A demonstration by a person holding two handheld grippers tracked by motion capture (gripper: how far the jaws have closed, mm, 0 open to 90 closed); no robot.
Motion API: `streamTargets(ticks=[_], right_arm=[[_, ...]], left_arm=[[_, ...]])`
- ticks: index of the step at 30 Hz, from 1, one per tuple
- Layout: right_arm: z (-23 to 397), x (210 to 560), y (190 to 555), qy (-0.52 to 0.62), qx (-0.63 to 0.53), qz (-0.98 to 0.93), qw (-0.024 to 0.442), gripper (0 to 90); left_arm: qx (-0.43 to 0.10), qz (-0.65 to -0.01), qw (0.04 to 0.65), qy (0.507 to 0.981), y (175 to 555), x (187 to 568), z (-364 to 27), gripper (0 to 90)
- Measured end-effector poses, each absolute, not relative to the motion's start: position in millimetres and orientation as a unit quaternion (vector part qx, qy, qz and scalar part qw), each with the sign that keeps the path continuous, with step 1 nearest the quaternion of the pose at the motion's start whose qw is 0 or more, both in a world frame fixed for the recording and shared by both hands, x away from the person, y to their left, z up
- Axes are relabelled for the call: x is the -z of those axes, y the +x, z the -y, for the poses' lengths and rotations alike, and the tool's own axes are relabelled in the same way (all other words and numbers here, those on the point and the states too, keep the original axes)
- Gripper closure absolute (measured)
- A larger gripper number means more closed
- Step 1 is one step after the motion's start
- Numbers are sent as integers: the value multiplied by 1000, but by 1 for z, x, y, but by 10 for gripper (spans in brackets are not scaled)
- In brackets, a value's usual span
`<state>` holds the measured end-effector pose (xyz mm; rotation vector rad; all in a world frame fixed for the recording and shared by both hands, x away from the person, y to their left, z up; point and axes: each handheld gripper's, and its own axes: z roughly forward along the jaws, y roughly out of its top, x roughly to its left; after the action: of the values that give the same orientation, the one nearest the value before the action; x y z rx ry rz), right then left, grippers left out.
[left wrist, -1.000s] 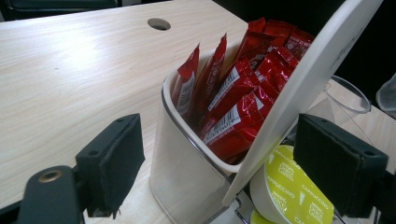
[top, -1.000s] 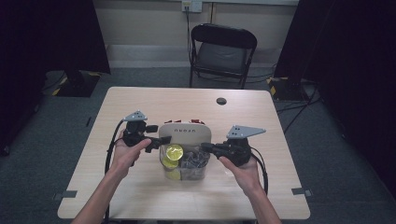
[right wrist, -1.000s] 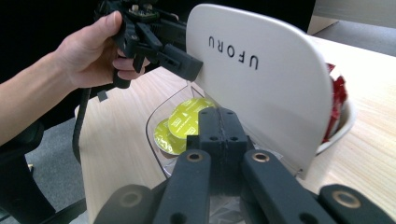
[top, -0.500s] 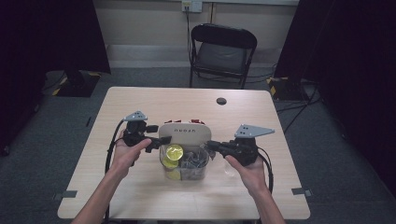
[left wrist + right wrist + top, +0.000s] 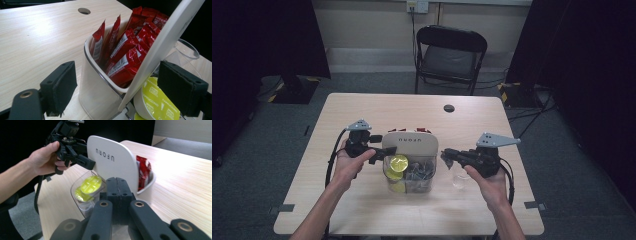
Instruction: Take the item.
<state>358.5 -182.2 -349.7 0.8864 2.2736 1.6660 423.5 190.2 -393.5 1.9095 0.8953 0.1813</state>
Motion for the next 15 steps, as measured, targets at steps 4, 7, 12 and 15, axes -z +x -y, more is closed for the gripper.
streamTargets(ticks=[4,7,12,15], right_arm=[[194,351,357,308,-558,-764,101,900],[201,355,356,316,-553,-764,102,900],[211,361,355,327,-552,-760,102,900],[215,363,355,334,-547,-760,108,900]], left_arm=[[-73,-369,492,785,424,394,-190,156],[-74,-370,491,785,423,393,-192,156],[-70,-371,492,784,424,393,-192,154],[-72,-371,492,785,424,393,-192,155]])
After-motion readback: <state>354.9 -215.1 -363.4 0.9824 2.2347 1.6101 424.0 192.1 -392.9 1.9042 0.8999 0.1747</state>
